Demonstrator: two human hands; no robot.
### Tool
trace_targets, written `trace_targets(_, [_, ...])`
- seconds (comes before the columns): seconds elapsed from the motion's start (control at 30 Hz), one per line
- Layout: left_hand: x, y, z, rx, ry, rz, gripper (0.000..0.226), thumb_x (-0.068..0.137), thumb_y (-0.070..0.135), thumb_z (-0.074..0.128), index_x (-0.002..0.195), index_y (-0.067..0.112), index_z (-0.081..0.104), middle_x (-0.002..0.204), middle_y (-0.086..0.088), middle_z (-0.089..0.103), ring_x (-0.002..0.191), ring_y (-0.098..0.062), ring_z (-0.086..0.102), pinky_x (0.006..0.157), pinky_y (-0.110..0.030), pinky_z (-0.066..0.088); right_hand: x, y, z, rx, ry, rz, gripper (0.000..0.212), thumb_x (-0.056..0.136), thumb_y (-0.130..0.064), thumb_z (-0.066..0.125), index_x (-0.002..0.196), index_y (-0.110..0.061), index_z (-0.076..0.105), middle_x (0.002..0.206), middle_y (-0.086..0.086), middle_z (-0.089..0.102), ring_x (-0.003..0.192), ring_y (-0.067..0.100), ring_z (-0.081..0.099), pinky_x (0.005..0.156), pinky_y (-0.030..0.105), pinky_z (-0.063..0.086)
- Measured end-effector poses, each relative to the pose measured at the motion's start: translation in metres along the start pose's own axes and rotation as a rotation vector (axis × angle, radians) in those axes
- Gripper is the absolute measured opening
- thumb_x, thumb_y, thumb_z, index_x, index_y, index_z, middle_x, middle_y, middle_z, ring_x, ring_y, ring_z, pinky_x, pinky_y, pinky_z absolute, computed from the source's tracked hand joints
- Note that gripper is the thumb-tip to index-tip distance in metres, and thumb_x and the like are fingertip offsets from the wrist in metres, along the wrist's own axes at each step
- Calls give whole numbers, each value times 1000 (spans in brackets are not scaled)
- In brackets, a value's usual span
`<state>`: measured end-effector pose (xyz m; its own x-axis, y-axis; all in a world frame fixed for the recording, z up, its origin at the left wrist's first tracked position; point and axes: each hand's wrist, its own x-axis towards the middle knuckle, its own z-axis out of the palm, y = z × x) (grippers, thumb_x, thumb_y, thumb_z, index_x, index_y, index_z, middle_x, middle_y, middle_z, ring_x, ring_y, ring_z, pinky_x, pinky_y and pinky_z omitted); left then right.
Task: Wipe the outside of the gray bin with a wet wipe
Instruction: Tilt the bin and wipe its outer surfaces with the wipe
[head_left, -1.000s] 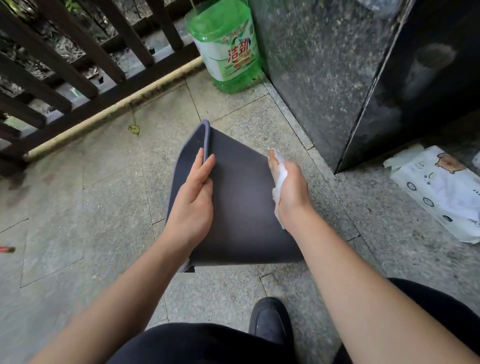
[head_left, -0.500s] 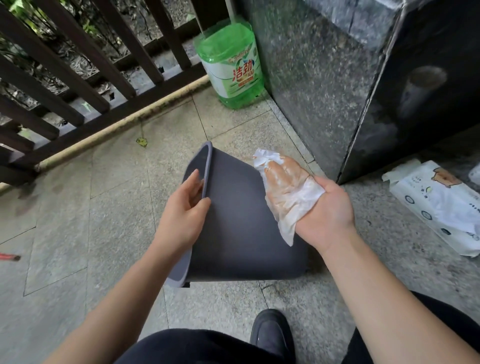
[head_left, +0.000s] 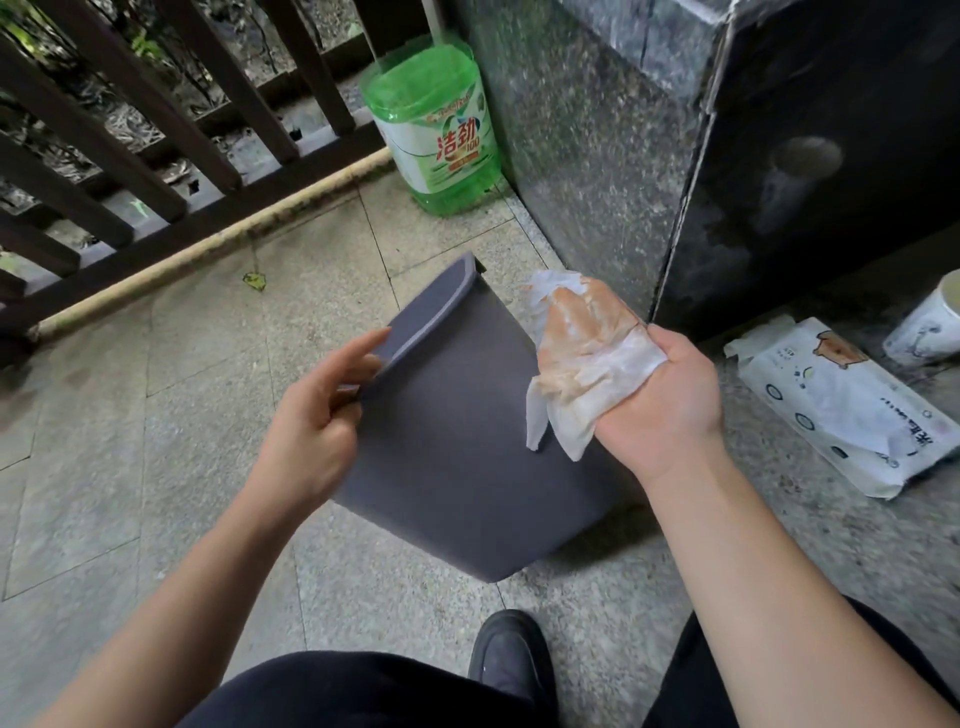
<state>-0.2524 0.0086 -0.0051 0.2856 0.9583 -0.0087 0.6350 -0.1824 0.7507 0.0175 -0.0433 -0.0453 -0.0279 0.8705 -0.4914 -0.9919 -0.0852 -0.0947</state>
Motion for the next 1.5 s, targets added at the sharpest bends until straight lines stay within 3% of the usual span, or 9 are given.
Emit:
trace_targets(0.23, [3,29,-9,17,-98,20,20,91,26,55,94,29,74,93,-1,68,82,-8,62,71,-13,44,-6,2,0,-62,98,5,47,96,-30,37,125,-4,63,113,16,69,105,31,64,98,42,44])
trace_targets(0.33, [8,52,-2,165,-232,31,51,93,62,43,89,21,72,82,-11,69,74,-22,63,67,-41,46,-9,5,0,-67,75,4,47,97,-28,32,119,-4,66,106,15,73,103,28,67,102,39,38])
trace_targets(0.43, [15,75,7,243,-236,4,67,86,78,36,80,19,69,61,-5,56,52,-9,48,56,-32,38,-12,8,6,-52,-1,45,50,88,-25,40,125,-1,63,124,15,67,128,27,56,116,39,29])
trace_targets(0.57, [28,94,32,410,-204,16,53,96,63,44,79,17,63,69,3,63,63,-8,55,51,-19,34,-14,24,13,-62,-61,83,59,94,-28,31,144,-1,47,146,20,50,140,32,42,121,40,22])
trace_targets(0.97, [17,69,13,368,-3,-101,31,99,20,46,74,6,56,61,0,55,50,-7,48,46,-28,33,-25,4,16,88,-103,68,55,84,-19,41,133,0,55,119,22,65,134,28,49,100,38,50])
trace_targets(1.1, [6,63,13,363,59,5,32,104,23,43,78,4,49,64,-2,50,54,-7,45,47,-24,30,-22,0,14,29,-46,58,59,91,-25,34,146,-7,44,136,15,59,138,27,46,114,25,26])
trace_targets(1.27, [2,50,22,451,106,142,28,105,21,40,84,5,46,63,-8,49,56,-22,49,52,-40,30,-20,3,12,28,-69,80,57,97,-30,26,146,-9,44,137,14,56,140,24,43,73,20,46])
trace_targets(1.4, [4,43,23,479,149,179,24,106,20,38,87,8,46,59,-4,49,52,-22,49,45,-37,26,-19,3,7,16,-61,13,54,97,-26,28,141,-4,48,122,20,60,136,30,45,117,35,28])
trace_targets(1.5, [3,39,24,464,167,186,26,106,19,39,84,6,47,59,-4,49,52,-20,48,45,-35,27,-17,-6,2,-3,-24,-42,47,87,-24,40,127,-8,59,111,18,67,120,32,57,118,40,26])
